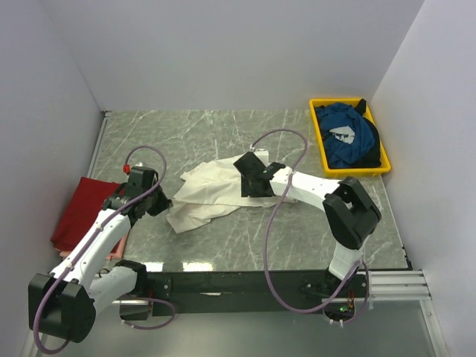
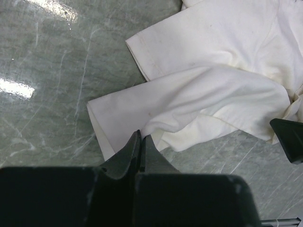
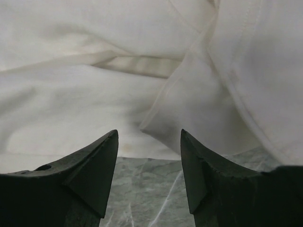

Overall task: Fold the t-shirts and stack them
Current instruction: Flatten the tshirt out

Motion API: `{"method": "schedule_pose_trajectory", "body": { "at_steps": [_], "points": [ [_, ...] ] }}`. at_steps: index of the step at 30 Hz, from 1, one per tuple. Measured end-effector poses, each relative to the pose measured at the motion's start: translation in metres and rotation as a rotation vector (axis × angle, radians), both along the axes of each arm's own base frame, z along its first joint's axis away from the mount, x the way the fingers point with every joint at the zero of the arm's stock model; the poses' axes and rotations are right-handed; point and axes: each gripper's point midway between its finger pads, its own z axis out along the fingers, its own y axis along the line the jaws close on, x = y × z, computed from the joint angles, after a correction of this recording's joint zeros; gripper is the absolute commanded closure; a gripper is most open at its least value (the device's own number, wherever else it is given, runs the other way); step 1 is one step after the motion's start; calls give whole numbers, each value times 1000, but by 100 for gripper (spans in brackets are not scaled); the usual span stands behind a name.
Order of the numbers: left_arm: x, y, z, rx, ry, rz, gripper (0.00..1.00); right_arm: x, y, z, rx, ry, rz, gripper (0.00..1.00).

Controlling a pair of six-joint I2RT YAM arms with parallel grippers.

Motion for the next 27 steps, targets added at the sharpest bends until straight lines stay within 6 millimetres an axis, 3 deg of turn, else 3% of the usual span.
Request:
{"method": "schedule_pose_trajectory", "body": {
  "at_steps": [5, 8, 12, 13, 14, 16, 18, 21, 27],
  "points": [
    [0, 0, 0, 0, 0, 1, 99, 0, -15, -12, -108, 21, -23, 41],
    [0, 0, 0, 1, 1, 1, 99, 5, -18, -17, -148, 22, -29, 50],
    [0, 0, 0, 2, -1, 1, 99, 6, -23, -21, -177, 29, -31, 72],
    [0, 1, 1, 3, -1, 0, 99, 7, -24, -21, -181, 26, -34, 84],
    [0, 1, 1, 5, -1, -1, 99, 8, -26, -21, -183, 25, -39, 90],
    [1, 2, 5, 9, -6, 1, 99, 8, -32, -19, -192, 28, -52, 99],
    [2, 3, 10, 17, -18, 6, 99, 10, -39, -11, -188, 21, -73, 100],
    [6, 6, 25, 30, -57, 12, 99, 11, -49, 19, -150, -23, -104, 100],
    [14, 20, 77, 78, -169, 52, 99, 4, -78, 144, 45, -260, -184, 100]
  ]
}}
